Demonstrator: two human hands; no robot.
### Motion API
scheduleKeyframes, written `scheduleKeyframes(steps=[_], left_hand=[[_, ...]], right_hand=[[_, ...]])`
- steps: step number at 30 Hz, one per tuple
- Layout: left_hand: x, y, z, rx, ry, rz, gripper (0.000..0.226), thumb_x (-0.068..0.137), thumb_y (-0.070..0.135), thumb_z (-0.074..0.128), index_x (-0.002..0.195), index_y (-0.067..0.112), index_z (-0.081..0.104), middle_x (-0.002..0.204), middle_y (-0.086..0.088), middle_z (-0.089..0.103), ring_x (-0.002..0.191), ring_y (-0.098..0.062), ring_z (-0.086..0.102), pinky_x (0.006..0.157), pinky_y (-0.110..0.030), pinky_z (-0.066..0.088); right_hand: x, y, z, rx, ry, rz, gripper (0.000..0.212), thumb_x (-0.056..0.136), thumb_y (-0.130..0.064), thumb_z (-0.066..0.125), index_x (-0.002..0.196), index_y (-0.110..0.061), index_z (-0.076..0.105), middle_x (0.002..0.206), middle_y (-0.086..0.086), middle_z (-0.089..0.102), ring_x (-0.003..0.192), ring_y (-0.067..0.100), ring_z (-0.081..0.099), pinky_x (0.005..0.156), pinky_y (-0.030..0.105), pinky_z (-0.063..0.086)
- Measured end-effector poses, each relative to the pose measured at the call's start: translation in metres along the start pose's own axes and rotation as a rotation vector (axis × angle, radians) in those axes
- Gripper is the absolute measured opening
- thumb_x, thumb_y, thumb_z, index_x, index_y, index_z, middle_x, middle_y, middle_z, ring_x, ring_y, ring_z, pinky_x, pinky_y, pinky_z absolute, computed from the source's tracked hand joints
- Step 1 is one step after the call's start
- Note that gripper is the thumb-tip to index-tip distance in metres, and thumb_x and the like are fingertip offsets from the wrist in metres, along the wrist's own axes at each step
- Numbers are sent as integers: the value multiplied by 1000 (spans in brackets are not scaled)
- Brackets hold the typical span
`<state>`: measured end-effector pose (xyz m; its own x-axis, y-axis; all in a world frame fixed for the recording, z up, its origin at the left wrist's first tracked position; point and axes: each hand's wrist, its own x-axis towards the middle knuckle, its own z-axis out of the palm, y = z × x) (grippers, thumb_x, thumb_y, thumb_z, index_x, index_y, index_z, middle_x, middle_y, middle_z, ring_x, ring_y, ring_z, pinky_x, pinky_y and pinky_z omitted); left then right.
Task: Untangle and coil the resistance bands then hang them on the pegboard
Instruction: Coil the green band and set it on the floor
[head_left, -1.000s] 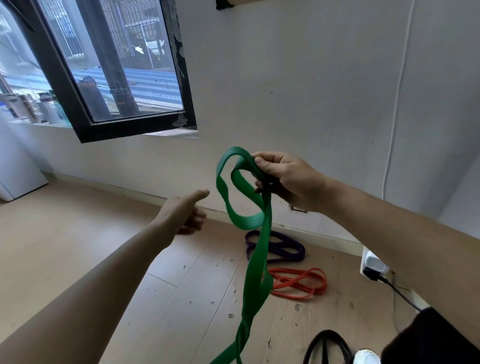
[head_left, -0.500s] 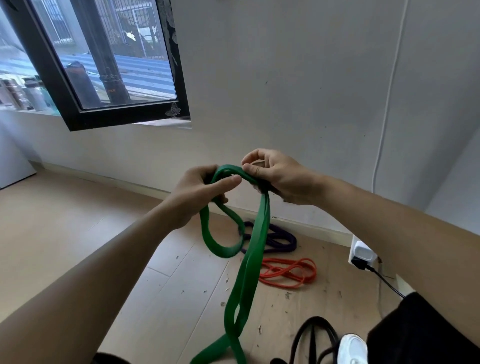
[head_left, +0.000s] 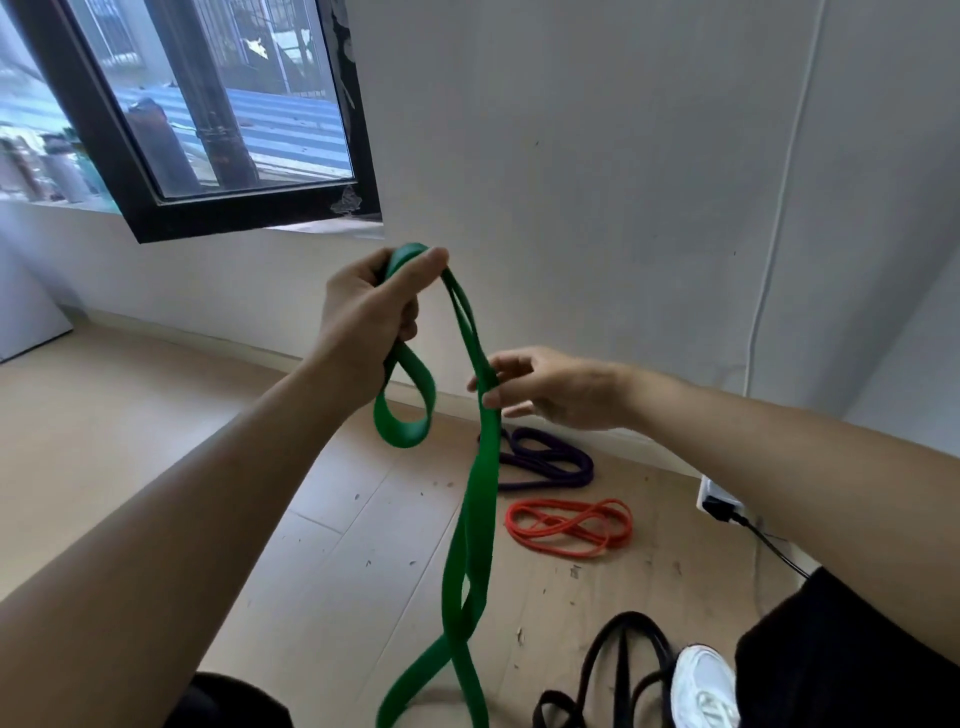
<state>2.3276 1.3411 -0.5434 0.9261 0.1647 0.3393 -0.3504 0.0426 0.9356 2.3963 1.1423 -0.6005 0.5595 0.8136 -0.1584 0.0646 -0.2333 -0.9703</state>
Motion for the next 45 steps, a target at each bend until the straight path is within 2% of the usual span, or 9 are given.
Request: scheduleKeyframes(steps=[5, 9, 13, 21, 25, 29, 35, 40, 45], left_hand=[[2, 2, -14, -42, 151, 11, 21, 86, 29, 78, 76, 20, 62, 56, 8, 44, 51, -9, 36, 50, -21, 35], [2, 2, -19, -37, 203, 2, 21, 87, 30, 77, 76, 20, 62, 56, 9, 43, 51, -8, 37, 50, -20, 37], [4, 3, -21, -55, 198, 9, 22, 88, 28, 77, 75, 20, 60, 55, 8, 40, 51, -10, 33, 48, -20, 34], [4, 3, -28, -88, 226, -20, 18, 89, 24, 75, 77, 18, 63, 57, 6, 40, 53, -10, 33, 49, -20, 34], [3, 3, -27, -95, 193, -29, 17, 90, 25, 74, 78, 19, 63, 57, 7, 42, 53, -9, 35, 49, -19, 36], [5, 2, -35, -104, 198, -38, 20, 91, 28, 73, 75, 21, 63, 59, 7, 41, 54, -9, 35, 49, -19, 35], [5, -9, -63, -90, 276, -102, 23, 87, 37, 76, 80, 18, 65, 61, 5, 40, 54, -9, 36, 50, -20, 35], [3, -29, -104, -61, 78, -192, 31, 74, 47, 85, 81, 20, 70, 63, 6, 41, 58, -10, 38, 58, -22, 36], [-9, -50, -124, 267, -203, -316, 83, 46, 63, 93, 99, 2, 71, 73, -3, 60, 71, -17, 59, 73, -27, 47]], right_hand=[[6, 3, 23, -80, 84, 0, 23, 88, -13, 76, 107, -13, 63, 94, -2, 66, 89, 12, 66, 83, 22, 51], [9, -3, 36, -385, 300, -34, 45, 80, -28, 84, 109, -5, 59, 83, -2, 49, 72, 12, 50, 59, 15, 44], [12, 0, 32, -317, 414, -64, 34, 82, -20, 80, 107, -6, 62, 82, 0, 54, 72, 14, 56, 68, 30, 52], [4, 11, 8, -152, 217, -69, 31, 88, 3, 69, 119, 2, 65, 99, 15, 69, 90, 22, 68, 84, 32, 59], [3, 11, 13, -117, 138, -4, 35, 92, 14, 49, 124, 5, 59, 100, 20, 67, 92, 26, 69, 86, 34, 61], [2, 9, 14, -29, 70, 29, 30, 100, 7, 42, 128, 6, 54, 106, 24, 66, 100, 31, 69, 87, 34, 59], [-1, 4, 0, -7, -1, -13, 43, 88, -19, 73, 126, -2, 60, 93, 7, 55, 83, 25, 58, 88, 41, 53], [-3, -8, -14, 24, 234, -160, 32, 86, -2, 73, 116, -2, 61, 84, 2, 58, 69, 14, 52, 68, 30, 47], [-12, -32, -23, 191, 358, -327, 39, 84, -1, 72, 119, 11, 60, 80, 6, 61, 62, 15, 50, 59, 27, 44]])
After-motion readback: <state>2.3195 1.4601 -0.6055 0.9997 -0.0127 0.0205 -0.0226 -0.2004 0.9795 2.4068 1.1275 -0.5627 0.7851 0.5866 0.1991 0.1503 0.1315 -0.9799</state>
